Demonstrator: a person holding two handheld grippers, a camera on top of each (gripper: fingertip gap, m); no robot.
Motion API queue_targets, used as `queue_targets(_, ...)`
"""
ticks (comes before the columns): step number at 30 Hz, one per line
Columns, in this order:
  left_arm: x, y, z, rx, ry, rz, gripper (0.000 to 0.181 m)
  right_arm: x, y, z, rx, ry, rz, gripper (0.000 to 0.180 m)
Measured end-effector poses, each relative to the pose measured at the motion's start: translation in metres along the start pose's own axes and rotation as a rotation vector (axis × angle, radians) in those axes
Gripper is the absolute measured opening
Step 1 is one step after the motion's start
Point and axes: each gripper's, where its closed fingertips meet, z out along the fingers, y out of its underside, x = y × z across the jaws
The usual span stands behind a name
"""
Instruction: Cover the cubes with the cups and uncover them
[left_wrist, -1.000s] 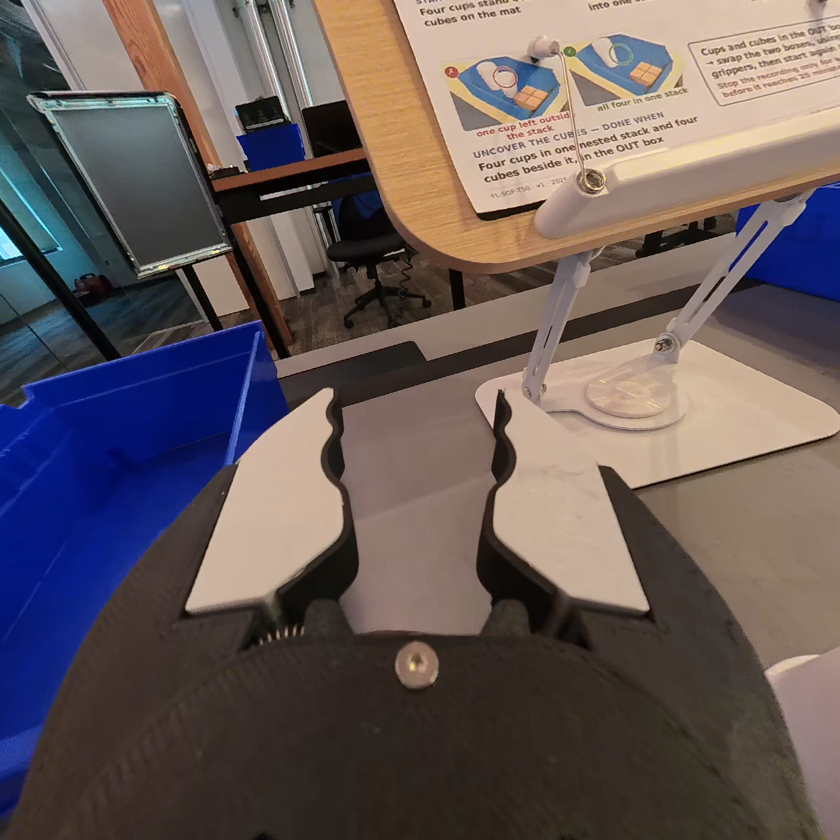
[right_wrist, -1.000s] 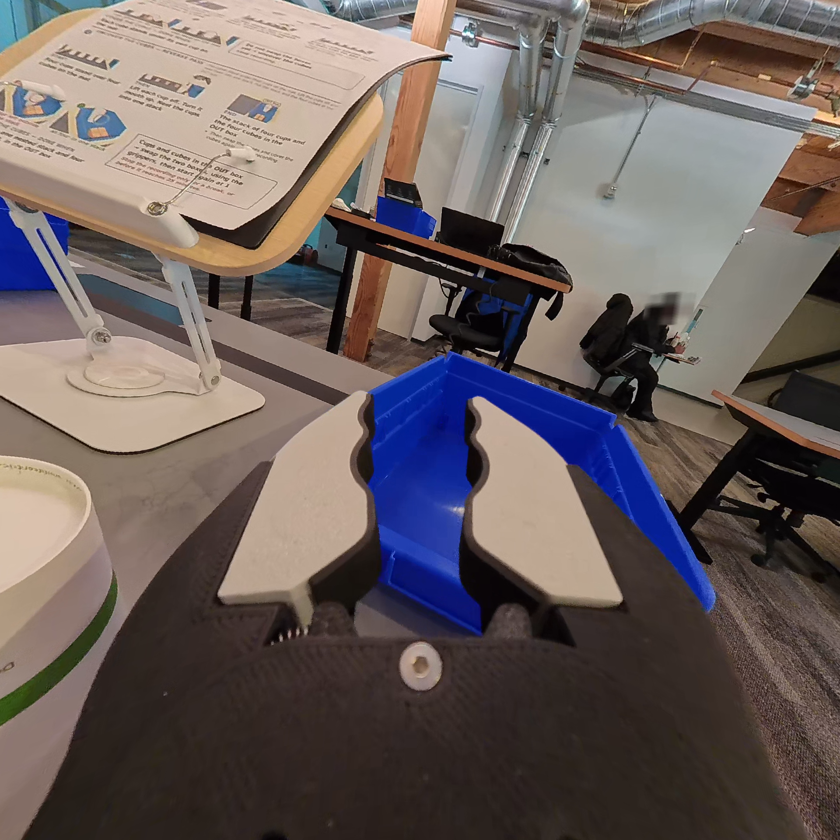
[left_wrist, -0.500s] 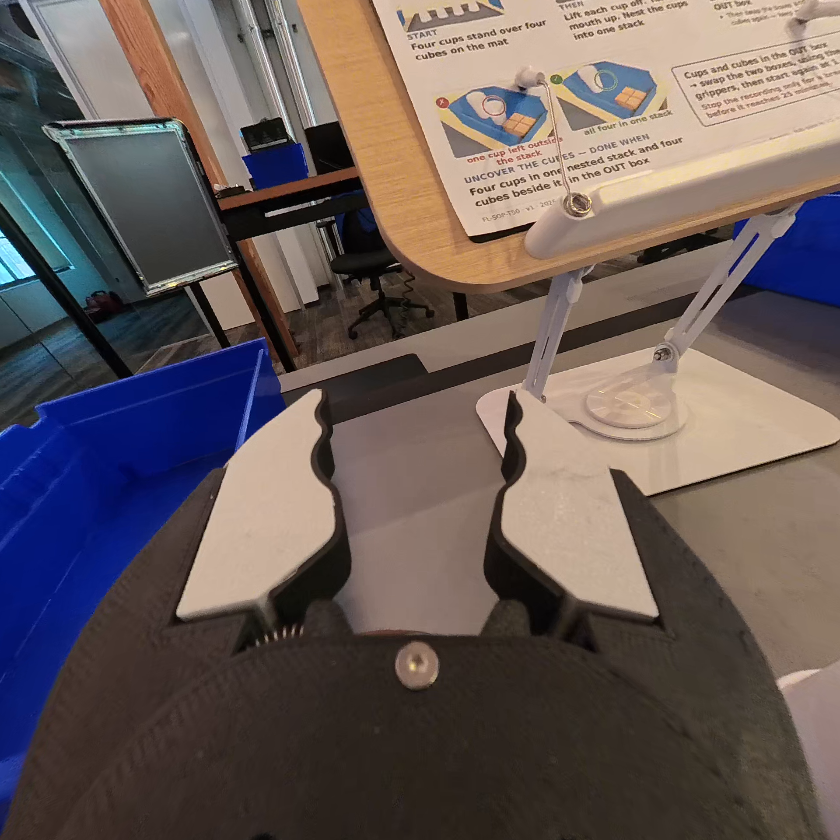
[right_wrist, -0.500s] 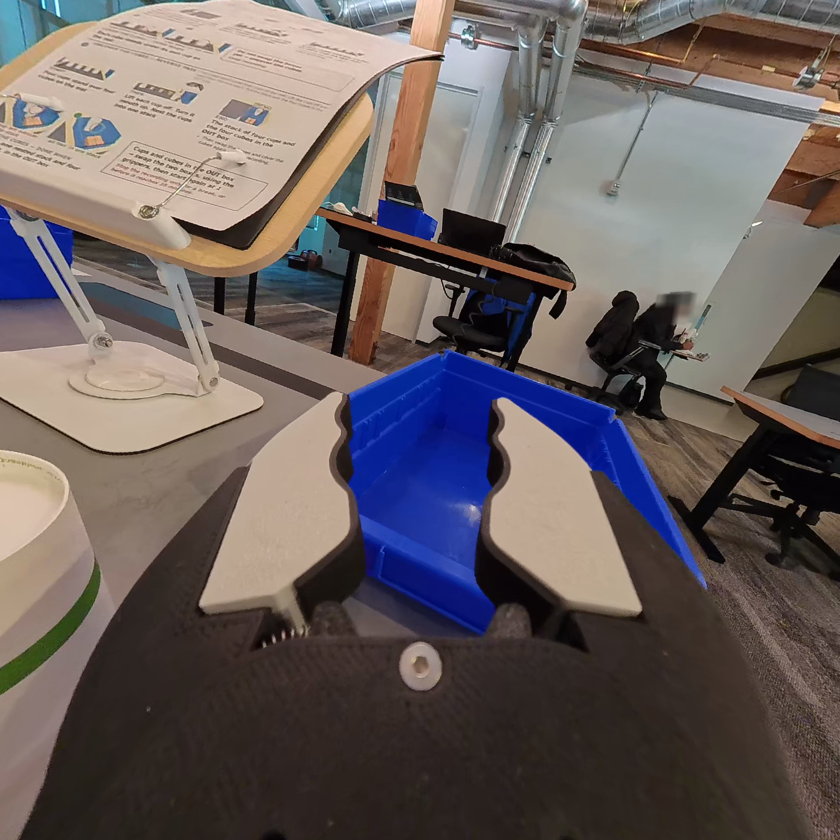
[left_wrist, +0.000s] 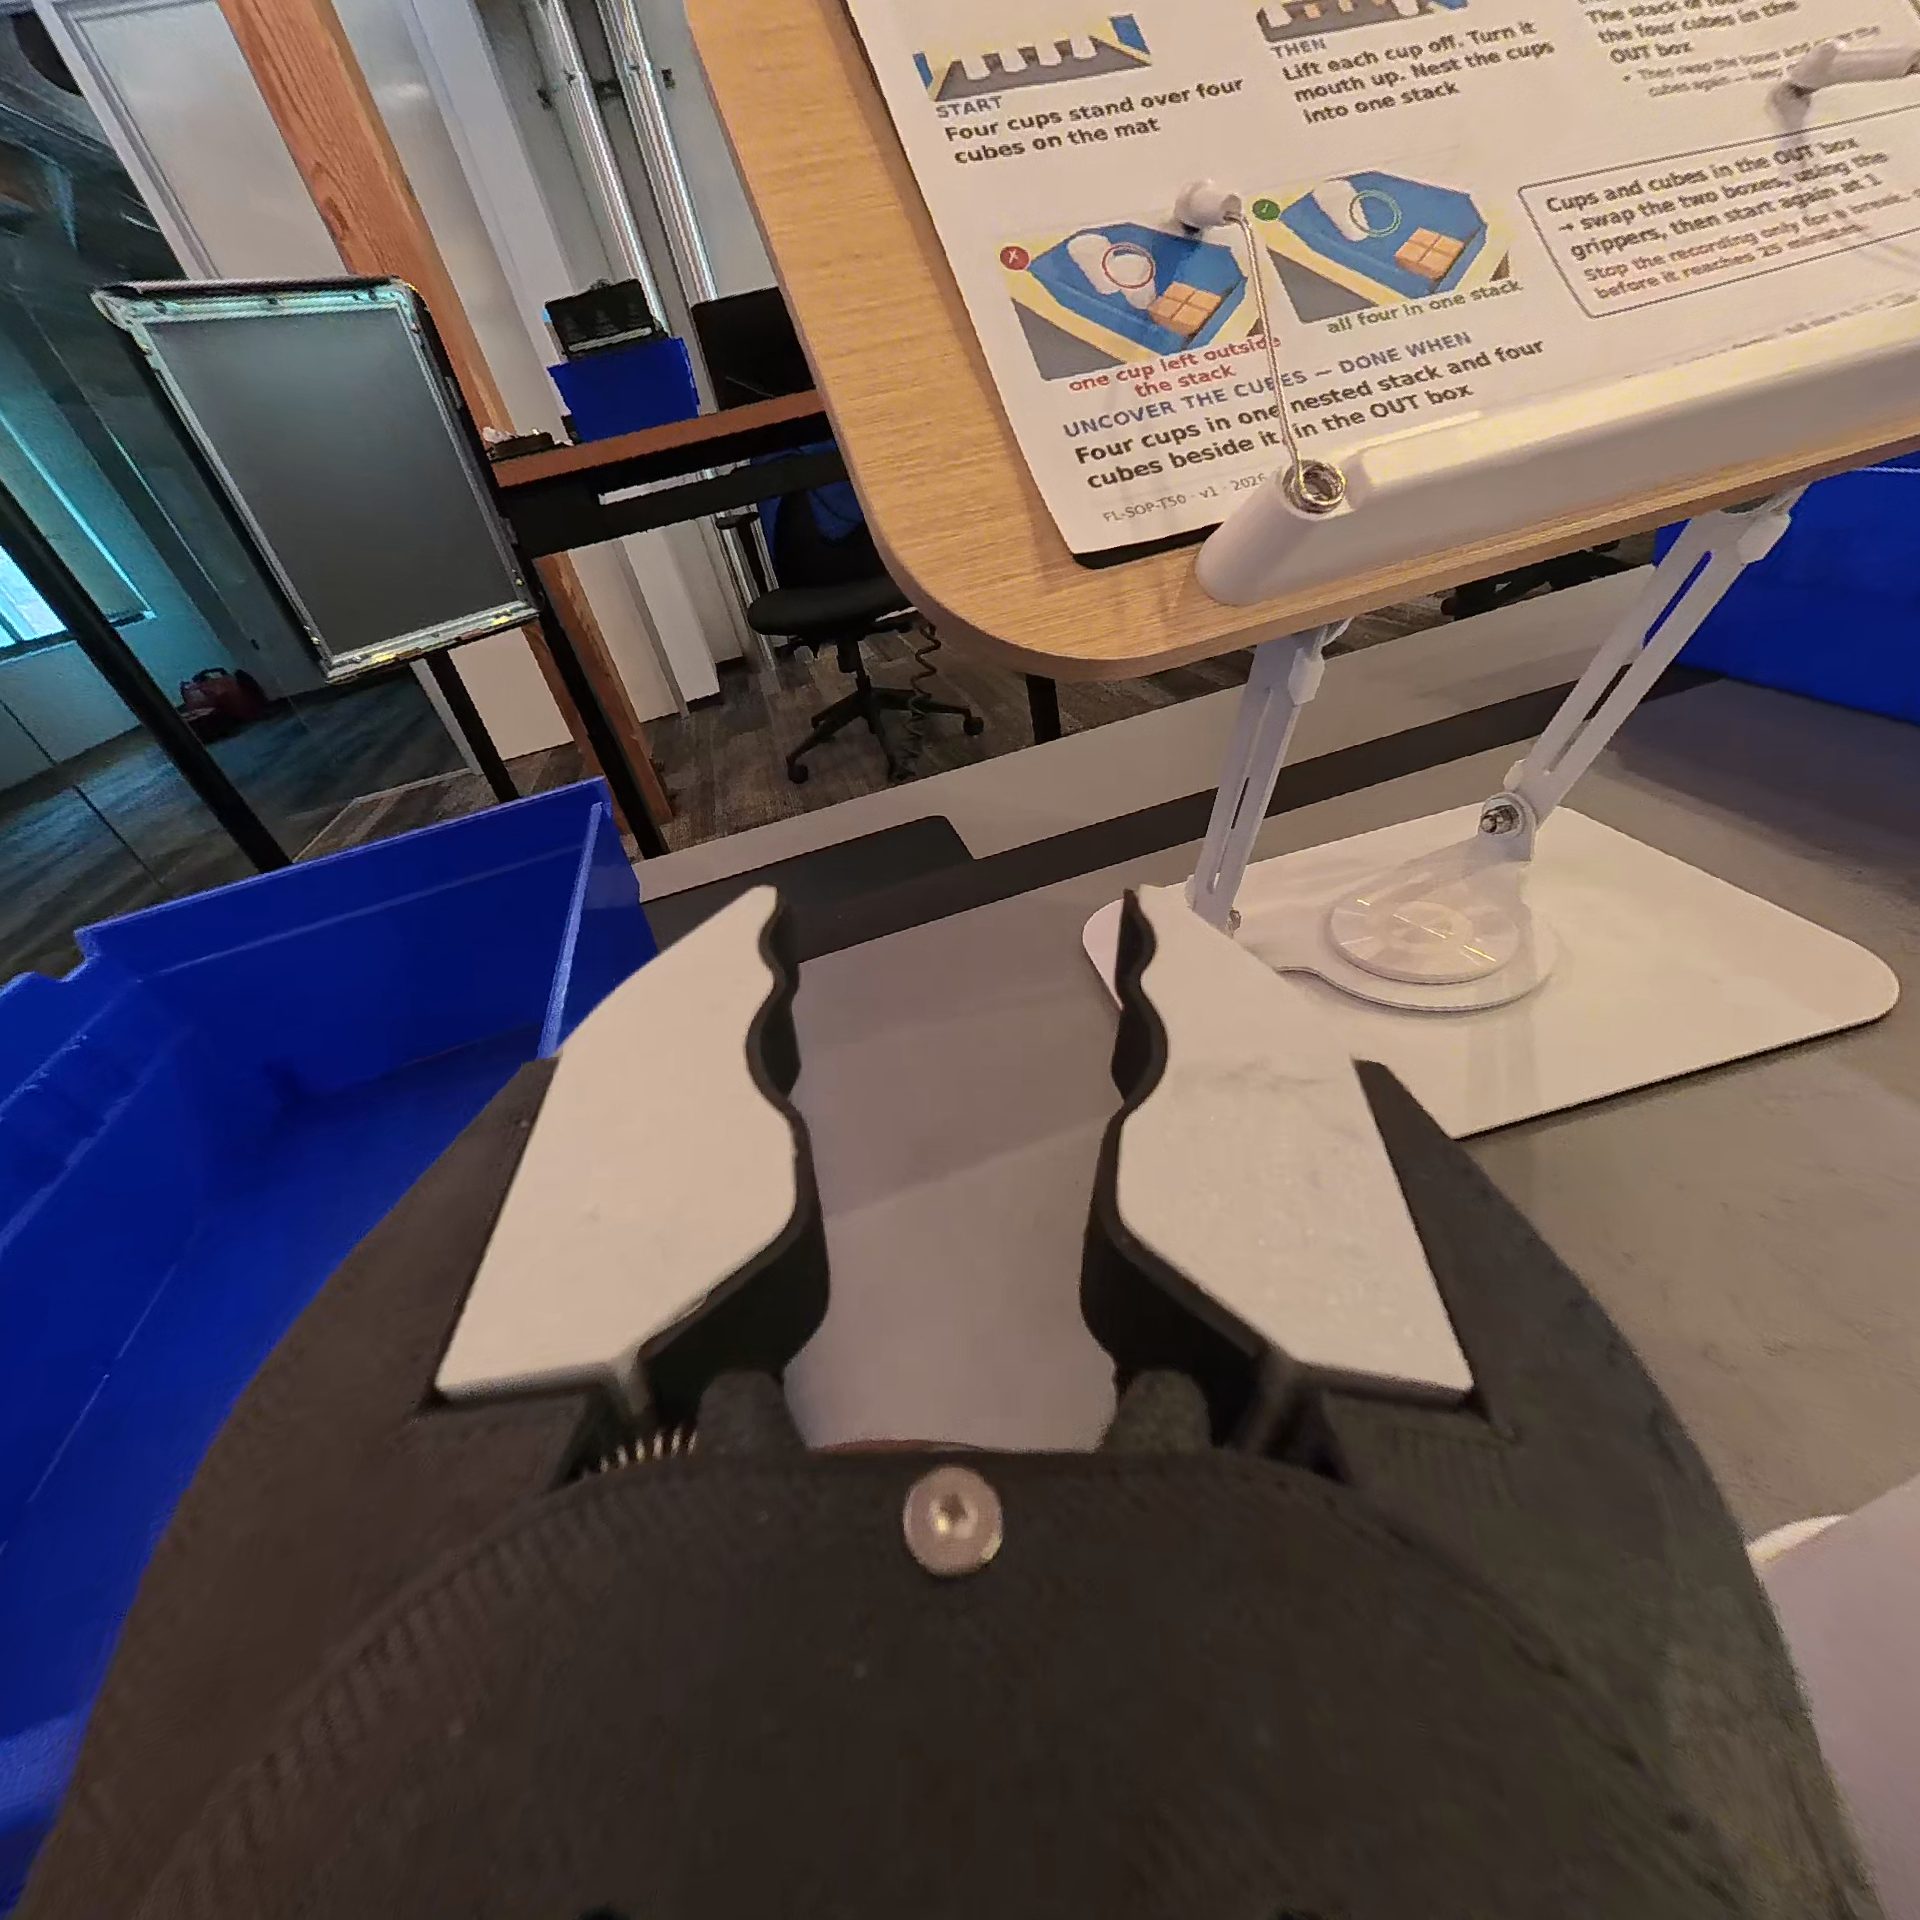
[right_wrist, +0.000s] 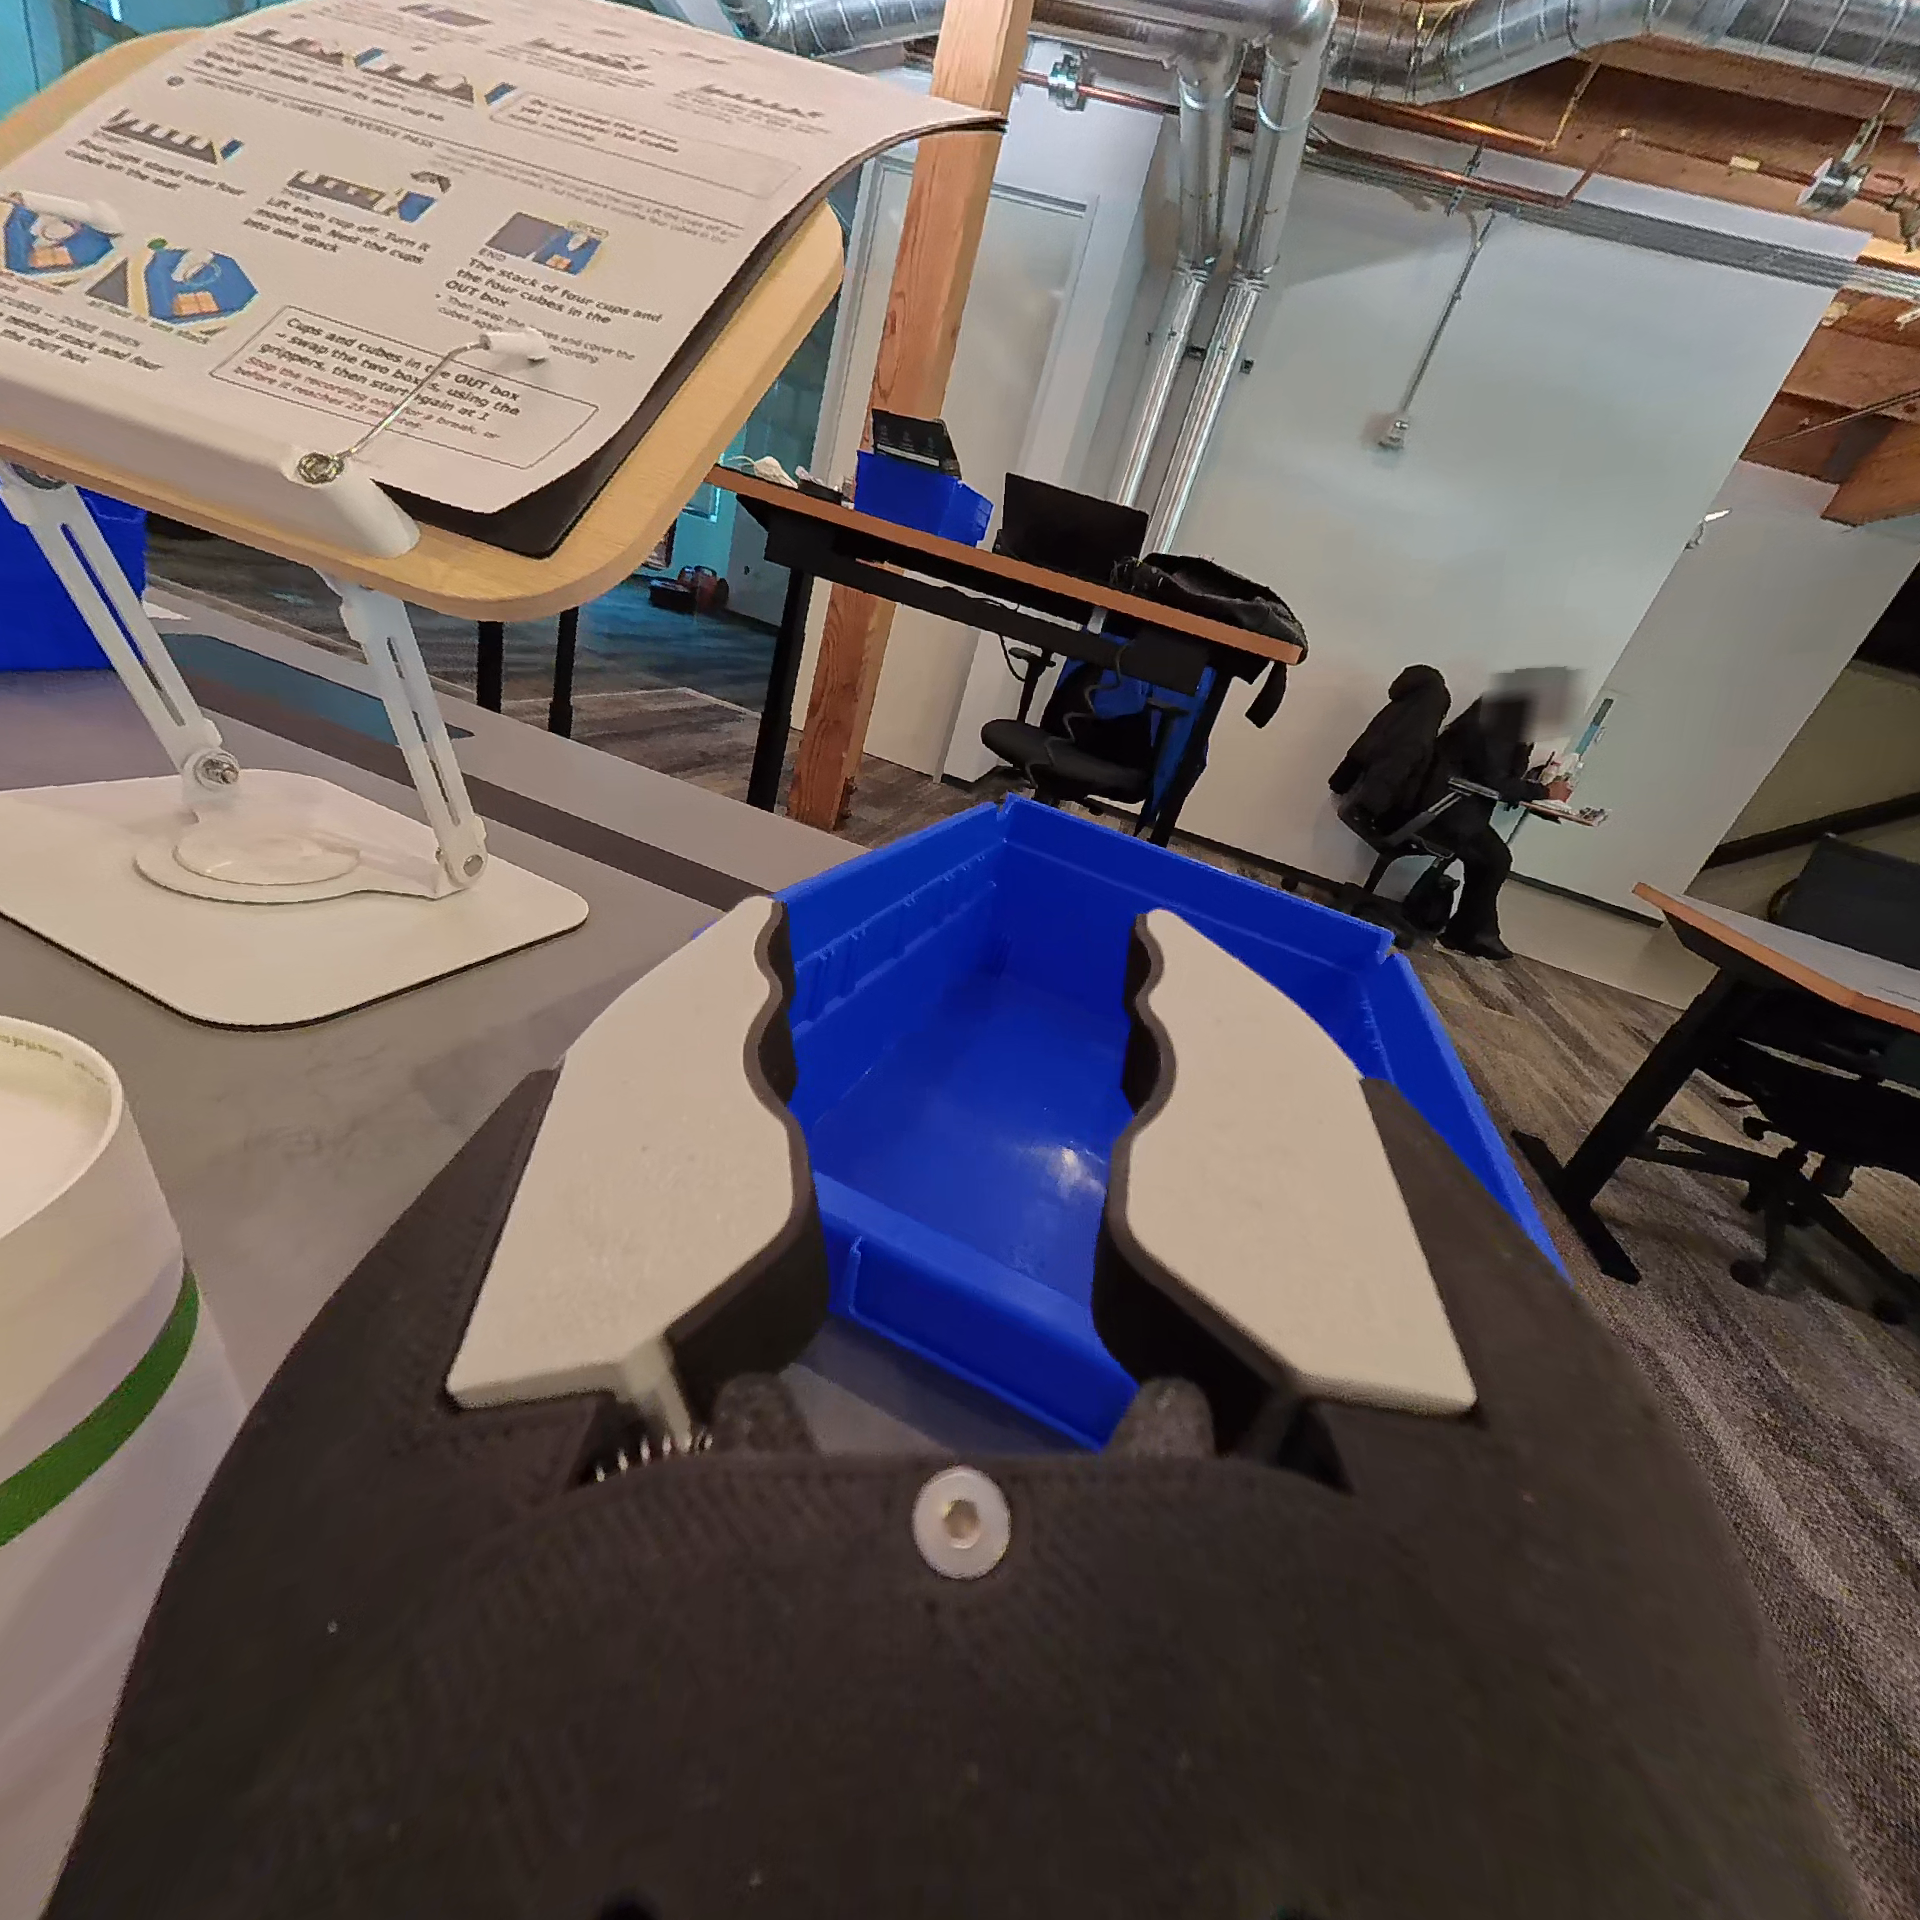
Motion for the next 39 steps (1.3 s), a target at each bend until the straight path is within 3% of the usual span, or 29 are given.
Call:
queue_targets(9, 0.01, -0.007, -0.005, 0.028, 0.053, 0.057, 0.0, 0.002, 0.001, -0.002, 0.001, 0.007, -0.014, 0.058)
queue_targets(15, 0.011, -0.003, -0.004, 0.01, 0.061, 0.054, 0.0, 0.001, 0.008, -0.002, -0.052, -0.009, -0.045, 0.014)
queue_targets(17, 0.01, -0.004, -0.004, 0.011, 0.062, 0.049, 0.0, 0.0, 0.01, -0.003, -0.06, -0.014, -0.046, 0.009)
queue_targets(39, 0.006, -0.008, -0.015, 0.03, 0.076, -0.028, 0.001, 0.001, 0.012, -0.004, -0.051, 0.001, -0.027, 0.012)
